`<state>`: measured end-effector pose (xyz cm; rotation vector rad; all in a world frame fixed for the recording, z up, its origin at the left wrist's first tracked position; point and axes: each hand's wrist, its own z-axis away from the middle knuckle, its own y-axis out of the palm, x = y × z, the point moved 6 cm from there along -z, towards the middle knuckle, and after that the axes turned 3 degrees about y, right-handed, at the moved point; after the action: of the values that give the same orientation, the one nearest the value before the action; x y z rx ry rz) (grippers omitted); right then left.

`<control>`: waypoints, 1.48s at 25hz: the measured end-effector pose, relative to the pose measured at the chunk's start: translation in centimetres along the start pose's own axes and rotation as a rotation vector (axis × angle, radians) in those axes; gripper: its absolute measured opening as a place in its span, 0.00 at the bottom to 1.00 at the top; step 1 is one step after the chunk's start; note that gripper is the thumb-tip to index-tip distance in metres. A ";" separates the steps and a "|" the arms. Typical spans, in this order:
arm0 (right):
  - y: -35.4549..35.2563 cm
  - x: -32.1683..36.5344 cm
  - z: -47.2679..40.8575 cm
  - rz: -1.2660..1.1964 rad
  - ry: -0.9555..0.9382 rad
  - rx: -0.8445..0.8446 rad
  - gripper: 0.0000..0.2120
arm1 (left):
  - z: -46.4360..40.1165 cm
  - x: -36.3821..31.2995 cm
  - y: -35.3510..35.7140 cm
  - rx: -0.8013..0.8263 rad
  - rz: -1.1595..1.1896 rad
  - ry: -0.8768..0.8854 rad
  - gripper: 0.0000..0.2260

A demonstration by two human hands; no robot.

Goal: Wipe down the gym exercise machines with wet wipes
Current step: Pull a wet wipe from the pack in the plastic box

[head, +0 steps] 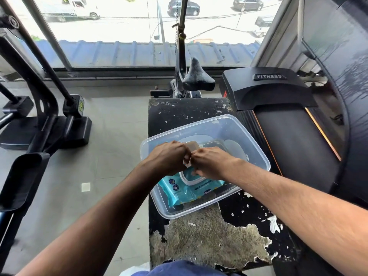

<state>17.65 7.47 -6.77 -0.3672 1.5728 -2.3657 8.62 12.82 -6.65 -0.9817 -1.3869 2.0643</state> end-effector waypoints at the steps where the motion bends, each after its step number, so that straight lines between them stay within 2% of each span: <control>1: 0.0 0.1 0.0 0.008 -0.019 0.019 0.09 | 0.0 0.1 0.1 0.003 0.010 -0.007 0.09; 4: -0.6 -0.6 0.5 -0.044 -0.028 0.057 0.12 | 0.1 0.3 0.1 0.014 0.035 -0.019 0.08; 8: -0.9 -1.2 1.8 -0.106 -0.030 -0.011 0.06 | 0.1 0.1 0.1 0.033 0.049 -0.014 0.08; 11: -0.6 -1.6 2.4 -0.202 0.023 0.000 0.04 | 0.3 -0.1 -0.1 0.048 0.048 0.010 0.09; 14: -1.0 -1.9 2.8 -0.319 0.037 0.011 0.11 | 0.4 -0.6 -0.1 0.074 0.053 0.039 0.11; 16: -1.0 -1.5 2.7 -0.269 0.032 -0.010 0.03 | 0.3 -0.7 0.0 0.081 0.030 0.048 0.13; 20: -0.5 -0.9 1.7 -0.098 0.050 -0.042 0.12 | 0.2 -0.6 0.4 0.142 0.022 0.033 0.07; 24: -0.2 -0.2 0.6 0.012 -0.004 -0.047 0.09 | 0.3 -0.6 0.5 0.132 -0.017 0.025 0.11; 28: -0.3 -1.2 1.3 -0.114 0.016 0.016 0.07 | 0.5 -0.3 0.2 0.124 0.064 0.013 0.09; 31: -0.1 -2.3 1.9 -0.224 0.032 0.030 0.02 | 0.5 -0.4 0.1 0.138 0.092 0.009 0.08; 35: -0.6 -3.8 2.3 -0.354 0.127 0.016 0.11 | 0.4 -0.9 -0.2 0.146 0.043 0.039 0.05; 37: -1.0 -3.7 2.2 -0.344 0.150 0.023 0.14 | 0.4 -1.0 -0.2 0.159 0.033 0.054 0.05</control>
<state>21.76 7.28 -5.27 -0.5007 1.6588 -2.7239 8.95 12.01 -6.05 -0.9914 -1.1668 2.1192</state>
